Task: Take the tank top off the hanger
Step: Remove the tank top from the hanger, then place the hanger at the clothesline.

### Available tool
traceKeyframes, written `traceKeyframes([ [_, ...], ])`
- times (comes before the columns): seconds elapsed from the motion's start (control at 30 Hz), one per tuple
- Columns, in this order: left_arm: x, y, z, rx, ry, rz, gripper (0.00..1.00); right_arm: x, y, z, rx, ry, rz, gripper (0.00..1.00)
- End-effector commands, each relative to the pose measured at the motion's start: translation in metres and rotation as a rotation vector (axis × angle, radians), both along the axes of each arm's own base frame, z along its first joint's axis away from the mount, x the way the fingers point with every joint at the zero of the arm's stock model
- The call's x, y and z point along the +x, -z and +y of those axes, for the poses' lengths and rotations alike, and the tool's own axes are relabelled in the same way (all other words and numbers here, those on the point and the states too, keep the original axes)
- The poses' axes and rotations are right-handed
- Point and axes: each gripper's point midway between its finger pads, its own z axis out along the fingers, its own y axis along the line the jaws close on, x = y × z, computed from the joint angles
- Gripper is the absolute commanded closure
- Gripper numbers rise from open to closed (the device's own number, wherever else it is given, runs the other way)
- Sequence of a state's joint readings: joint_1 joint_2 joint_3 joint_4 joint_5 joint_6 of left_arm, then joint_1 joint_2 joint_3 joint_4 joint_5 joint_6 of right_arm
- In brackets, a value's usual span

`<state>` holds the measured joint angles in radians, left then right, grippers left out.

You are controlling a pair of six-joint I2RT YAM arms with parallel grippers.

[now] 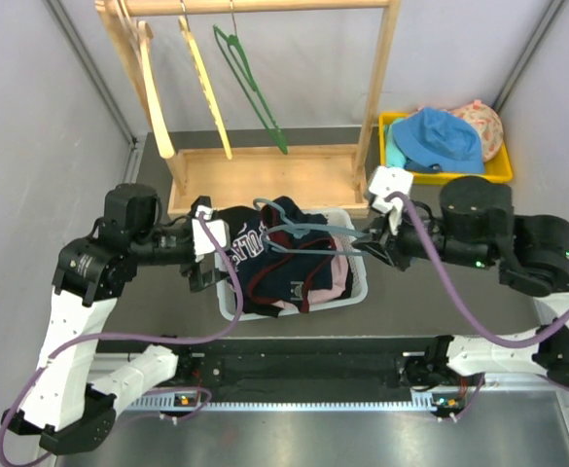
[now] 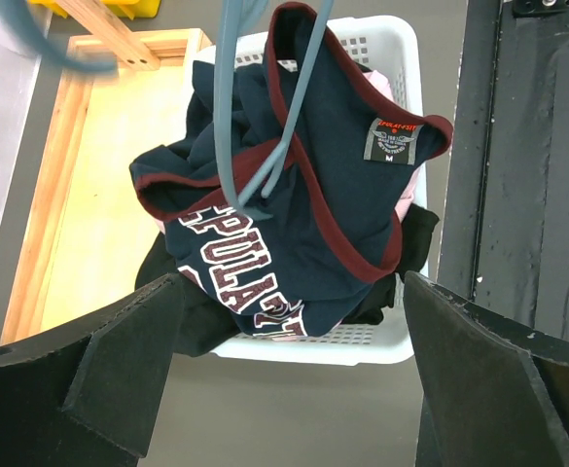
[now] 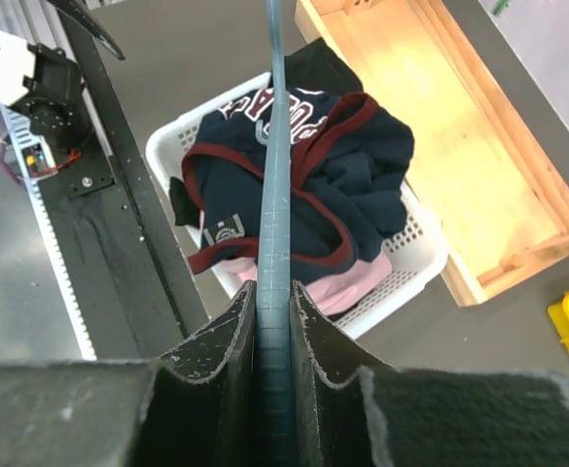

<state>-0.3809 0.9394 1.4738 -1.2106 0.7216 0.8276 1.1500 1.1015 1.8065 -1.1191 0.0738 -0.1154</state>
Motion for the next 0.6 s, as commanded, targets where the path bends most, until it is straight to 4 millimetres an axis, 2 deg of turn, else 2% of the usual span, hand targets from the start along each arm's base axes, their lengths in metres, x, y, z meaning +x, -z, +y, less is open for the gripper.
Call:
traceKeyframes([
  [0.0,0.003,-0.018,-0.003,-0.041,0.002,-0.064,0.01,-0.013,-0.047,-0.023,0.216,0.027,-0.031,1.0],
  [0.07,0.003,-0.016,-0.002,-0.039,-0.001,-0.062,0.01,-0.018,-0.066,-0.033,0.303,0.025,-0.057,1.0],
  [0.1,0.004,-0.015,-0.002,-0.036,-0.004,-0.06,0.01,-0.023,-0.077,-0.046,0.357,0.028,-0.079,1.0],
  [0.2,0.003,-0.014,-0.002,-0.038,-0.002,-0.058,0.01,-0.025,-0.093,-0.058,0.461,0.038,-0.125,1.0],
  [0.23,0.003,-0.015,-0.002,-0.039,0.001,-0.057,0.01,-0.029,-0.1,-0.07,0.507,0.041,-0.147,1.0],
  [0.33,0.003,-0.017,-0.001,-0.044,-0.008,-0.06,0.01,-0.024,-0.102,-0.076,0.53,0.079,-0.169,1.0],
  [0.47,0.003,-0.019,0.001,-0.043,-0.02,-0.068,0.01,0.007,-0.093,-0.084,0.462,0.262,-0.189,1.0],
  [0.57,0.004,-0.02,0.002,-0.04,-0.024,-0.074,0.01,0.023,-0.092,-0.091,0.431,0.362,-0.211,1.0],
])
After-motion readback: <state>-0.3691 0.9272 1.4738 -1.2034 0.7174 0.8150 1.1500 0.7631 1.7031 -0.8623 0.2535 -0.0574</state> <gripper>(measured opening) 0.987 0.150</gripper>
